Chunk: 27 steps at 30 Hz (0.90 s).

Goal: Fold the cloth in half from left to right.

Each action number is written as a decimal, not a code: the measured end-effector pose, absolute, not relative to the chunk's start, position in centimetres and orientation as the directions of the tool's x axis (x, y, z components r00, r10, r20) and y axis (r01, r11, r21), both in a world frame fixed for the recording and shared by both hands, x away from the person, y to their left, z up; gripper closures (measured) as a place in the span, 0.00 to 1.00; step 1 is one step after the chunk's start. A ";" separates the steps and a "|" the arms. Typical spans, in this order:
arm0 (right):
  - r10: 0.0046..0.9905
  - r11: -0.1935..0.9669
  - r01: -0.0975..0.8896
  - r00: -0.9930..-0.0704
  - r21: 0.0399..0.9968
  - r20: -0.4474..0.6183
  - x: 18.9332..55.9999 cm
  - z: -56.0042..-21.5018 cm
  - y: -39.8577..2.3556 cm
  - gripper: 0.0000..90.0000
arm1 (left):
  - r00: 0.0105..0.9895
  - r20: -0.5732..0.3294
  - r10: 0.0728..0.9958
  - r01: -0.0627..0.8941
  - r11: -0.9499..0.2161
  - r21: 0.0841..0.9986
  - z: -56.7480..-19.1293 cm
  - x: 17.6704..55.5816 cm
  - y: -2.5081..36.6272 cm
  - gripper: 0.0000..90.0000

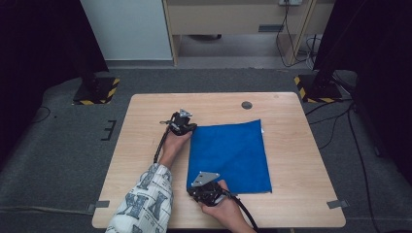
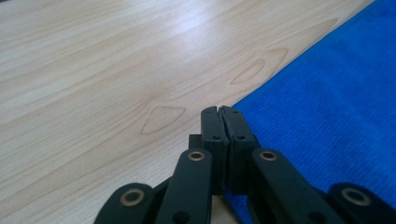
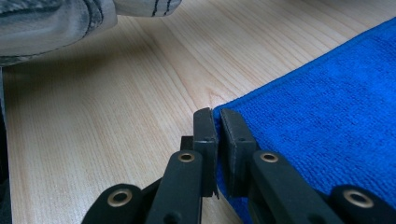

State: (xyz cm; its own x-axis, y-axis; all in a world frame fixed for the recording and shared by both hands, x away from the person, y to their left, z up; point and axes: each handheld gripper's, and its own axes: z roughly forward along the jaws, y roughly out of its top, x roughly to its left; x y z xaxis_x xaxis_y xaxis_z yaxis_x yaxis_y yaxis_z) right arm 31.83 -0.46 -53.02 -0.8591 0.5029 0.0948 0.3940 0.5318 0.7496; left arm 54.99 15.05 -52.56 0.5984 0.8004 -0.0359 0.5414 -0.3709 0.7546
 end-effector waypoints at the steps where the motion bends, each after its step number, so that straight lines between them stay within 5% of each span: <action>1: 0.505 0.530 0.395 -0.858 0.751 0.095 31.8 -53.0 -0.5 0.95 | 0.598 -0.038 0.800 0.542 -0.369 0.755 -52.4 54.9 15.0 0.99; 27: 0.522 0.495 0.326 -0.852 0.806 0.024 30.0 -50.4 -0.1 0.98 | 0.636 -0.050 0.770 0.503 -0.364 0.784 -45.5 53.2 16.3 1.00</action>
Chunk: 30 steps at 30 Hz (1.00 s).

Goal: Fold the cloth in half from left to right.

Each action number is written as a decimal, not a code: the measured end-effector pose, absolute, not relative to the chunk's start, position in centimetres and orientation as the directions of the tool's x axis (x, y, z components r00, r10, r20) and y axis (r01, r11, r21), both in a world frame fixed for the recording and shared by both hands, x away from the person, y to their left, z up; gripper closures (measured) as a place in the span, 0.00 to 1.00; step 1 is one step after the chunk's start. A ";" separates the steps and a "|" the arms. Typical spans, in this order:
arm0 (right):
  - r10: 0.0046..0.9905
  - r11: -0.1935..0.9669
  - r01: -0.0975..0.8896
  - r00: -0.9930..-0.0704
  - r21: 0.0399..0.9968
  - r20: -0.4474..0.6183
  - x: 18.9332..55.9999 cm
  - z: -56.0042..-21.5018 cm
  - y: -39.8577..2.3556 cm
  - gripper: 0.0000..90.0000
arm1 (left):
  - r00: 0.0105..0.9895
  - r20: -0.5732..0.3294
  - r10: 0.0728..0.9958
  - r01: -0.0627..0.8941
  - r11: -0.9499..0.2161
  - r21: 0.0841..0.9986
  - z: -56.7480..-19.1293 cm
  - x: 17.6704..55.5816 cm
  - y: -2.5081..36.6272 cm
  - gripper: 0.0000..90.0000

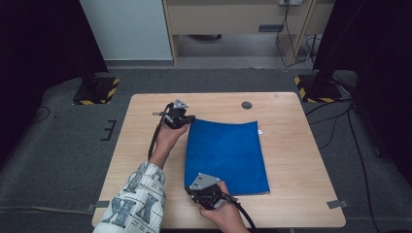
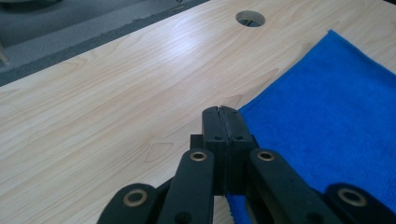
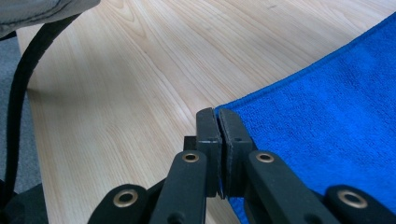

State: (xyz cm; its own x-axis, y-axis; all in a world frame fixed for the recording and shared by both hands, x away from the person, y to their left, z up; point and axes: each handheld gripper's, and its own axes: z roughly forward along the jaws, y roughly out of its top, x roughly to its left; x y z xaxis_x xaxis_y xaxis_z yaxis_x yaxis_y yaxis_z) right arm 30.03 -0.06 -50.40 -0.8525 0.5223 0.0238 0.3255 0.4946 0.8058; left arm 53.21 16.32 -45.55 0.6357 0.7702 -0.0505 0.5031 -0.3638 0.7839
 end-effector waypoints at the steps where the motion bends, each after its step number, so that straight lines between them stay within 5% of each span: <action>1: 0.520 0.498 0.322 -0.854 0.805 0.021 30.0 -50.4 0.1 0.98 | 0.635 -0.050 0.771 0.506 -0.367 0.781 -45.4 53.3 16.6 1.00; 30: 0.475 0.463 0.264 -0.880 0.846 0.015 29.2 -48.6 2.9 0.99 | 0.597 -0.069 0.799 0.536 -0.334 0.775 -43.7 53.7 20.6 1.00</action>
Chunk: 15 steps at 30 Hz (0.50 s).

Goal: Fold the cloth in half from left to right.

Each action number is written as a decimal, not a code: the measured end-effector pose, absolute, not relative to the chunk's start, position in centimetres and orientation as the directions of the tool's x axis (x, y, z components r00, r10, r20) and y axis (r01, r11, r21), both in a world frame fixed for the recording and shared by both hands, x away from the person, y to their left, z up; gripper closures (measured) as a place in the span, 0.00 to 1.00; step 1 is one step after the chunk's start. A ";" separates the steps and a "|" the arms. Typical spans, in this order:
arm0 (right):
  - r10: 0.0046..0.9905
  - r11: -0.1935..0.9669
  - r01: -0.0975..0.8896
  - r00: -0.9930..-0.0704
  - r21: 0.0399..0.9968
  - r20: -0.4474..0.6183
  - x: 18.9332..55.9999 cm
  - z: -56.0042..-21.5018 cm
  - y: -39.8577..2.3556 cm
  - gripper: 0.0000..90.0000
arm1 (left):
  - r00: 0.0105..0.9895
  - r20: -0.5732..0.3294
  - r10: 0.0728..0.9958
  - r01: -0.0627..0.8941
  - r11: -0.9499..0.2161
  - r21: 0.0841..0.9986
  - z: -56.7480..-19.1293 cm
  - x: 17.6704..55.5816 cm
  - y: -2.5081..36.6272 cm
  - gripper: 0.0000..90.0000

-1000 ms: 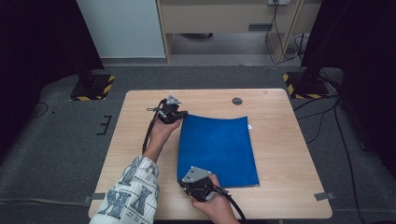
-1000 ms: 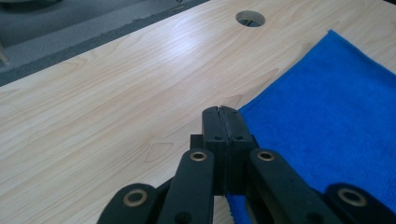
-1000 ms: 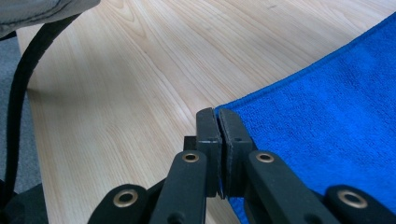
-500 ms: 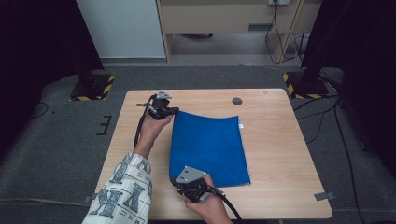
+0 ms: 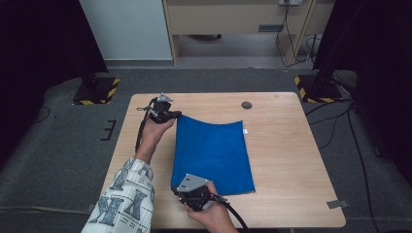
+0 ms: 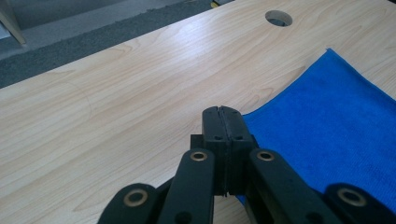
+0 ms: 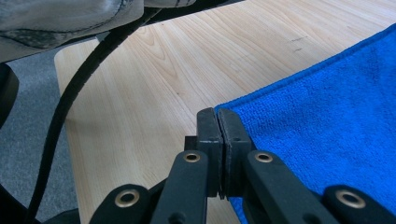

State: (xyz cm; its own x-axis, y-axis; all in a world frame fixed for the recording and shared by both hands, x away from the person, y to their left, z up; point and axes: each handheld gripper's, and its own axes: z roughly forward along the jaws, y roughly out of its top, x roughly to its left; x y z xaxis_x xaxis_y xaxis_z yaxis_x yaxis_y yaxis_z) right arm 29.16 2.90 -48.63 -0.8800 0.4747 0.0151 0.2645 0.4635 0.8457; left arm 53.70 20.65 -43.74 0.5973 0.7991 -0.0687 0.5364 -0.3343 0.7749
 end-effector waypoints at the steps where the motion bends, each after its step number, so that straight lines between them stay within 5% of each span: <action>1: 0.473 0.463 0.263 -0.881 0.846 0.016 29.1 -48.6 2.9 0.99 | 0.597 -0.070 0.799 0.538 -0.334 0.774 -43.7 53.7 20.7 1.00; 15: 0.459 0.466 0.246 -0.888 0.850 0.005 29.1 -47.7 4.2 0.99 | 0.593 -0.059 0.803 0.534 -0.338 0.775 -42.8 53.7 21.8 1.00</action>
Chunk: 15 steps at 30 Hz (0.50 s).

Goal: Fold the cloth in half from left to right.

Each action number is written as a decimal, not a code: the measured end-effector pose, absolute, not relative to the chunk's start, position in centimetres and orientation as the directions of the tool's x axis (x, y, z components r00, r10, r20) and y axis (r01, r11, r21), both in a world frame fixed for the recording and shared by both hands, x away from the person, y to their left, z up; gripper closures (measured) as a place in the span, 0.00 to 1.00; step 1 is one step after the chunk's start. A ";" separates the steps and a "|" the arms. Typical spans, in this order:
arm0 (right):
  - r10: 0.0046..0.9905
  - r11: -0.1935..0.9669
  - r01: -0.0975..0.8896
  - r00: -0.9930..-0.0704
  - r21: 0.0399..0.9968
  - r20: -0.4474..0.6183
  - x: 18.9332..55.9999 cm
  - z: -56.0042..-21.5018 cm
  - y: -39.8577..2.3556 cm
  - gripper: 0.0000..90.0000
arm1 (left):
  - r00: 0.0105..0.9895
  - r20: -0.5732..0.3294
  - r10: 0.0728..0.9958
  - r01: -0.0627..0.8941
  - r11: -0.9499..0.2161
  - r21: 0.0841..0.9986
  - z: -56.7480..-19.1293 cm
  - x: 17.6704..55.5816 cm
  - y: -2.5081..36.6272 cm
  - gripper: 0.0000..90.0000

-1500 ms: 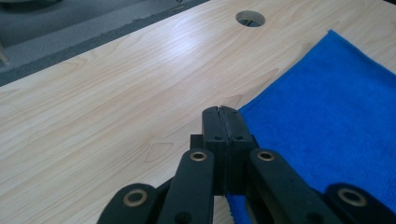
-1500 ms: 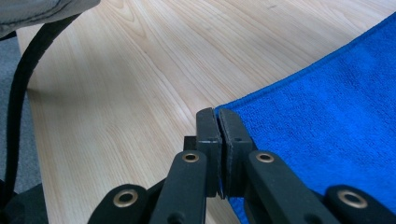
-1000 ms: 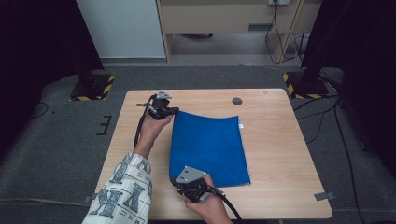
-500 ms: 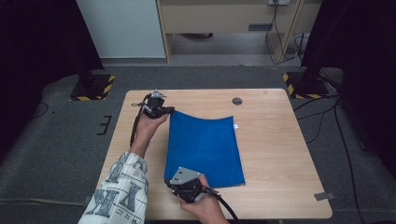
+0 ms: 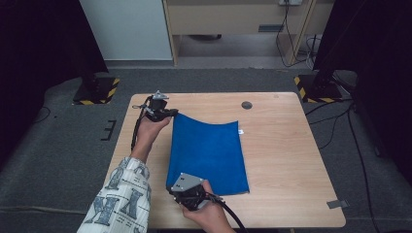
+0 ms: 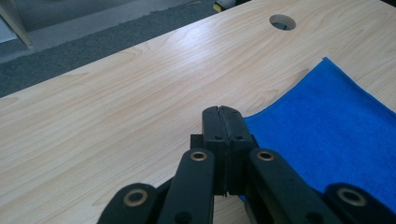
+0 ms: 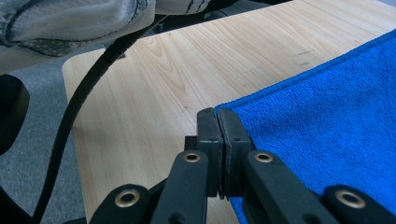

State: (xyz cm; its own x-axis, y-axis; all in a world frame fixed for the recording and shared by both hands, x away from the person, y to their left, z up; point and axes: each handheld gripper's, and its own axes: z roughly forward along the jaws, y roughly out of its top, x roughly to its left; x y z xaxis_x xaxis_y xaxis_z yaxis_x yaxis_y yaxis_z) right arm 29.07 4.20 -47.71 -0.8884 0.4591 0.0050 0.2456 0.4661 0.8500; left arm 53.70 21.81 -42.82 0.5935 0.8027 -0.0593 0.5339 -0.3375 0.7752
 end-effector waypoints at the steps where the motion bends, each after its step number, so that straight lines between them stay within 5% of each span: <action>1: 0.461 0.467 0.245 -0.887 0.850 0.003 29.0 -47.7 4.3 0.99 | 0.591 -0.058 0.804 0.535 -0.338 0.775 -42.8 53.7 21.9 1.00; 15: 0.452 0.448 0.239 -0.892 0.861 0.012 28.9 -46.9 6.1 0.99 | 0.589 -0.072 0.805 0.546 -0.330 0.770 -43.4 53.5 23.7 1.00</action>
